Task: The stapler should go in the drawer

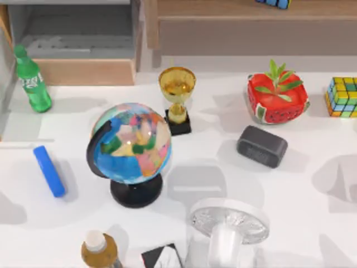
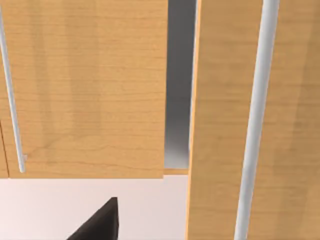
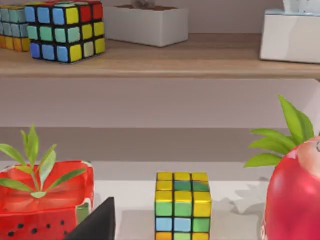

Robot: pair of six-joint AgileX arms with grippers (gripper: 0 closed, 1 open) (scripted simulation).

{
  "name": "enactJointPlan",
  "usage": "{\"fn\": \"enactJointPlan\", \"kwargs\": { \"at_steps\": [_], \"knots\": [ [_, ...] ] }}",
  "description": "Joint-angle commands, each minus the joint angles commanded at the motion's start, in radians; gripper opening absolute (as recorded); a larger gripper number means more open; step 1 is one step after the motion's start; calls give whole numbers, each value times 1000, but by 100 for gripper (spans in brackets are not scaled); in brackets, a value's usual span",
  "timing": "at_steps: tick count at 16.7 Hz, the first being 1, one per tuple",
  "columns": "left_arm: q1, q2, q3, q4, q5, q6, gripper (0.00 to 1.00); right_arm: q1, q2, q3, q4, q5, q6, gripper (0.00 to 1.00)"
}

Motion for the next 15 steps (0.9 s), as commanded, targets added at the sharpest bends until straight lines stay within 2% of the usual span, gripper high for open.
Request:
{"fn": "enactJointPlan", "kwargs": {
  "at_steps": [8, 12, 15],
  "knots": [
    [25, -44, 20, -25, -19, -36, 100, 0, 0, 0, 0, 0, 0, 100],
    [59, -175, 104, -154, -93, -184, 100, 0, 0, 0, 0, 0, 0, 100],
    [26, -268, 195, -325, -162, -358, 100, 0, 0, 0, 0, 0, 0, 100]
  ]
}}
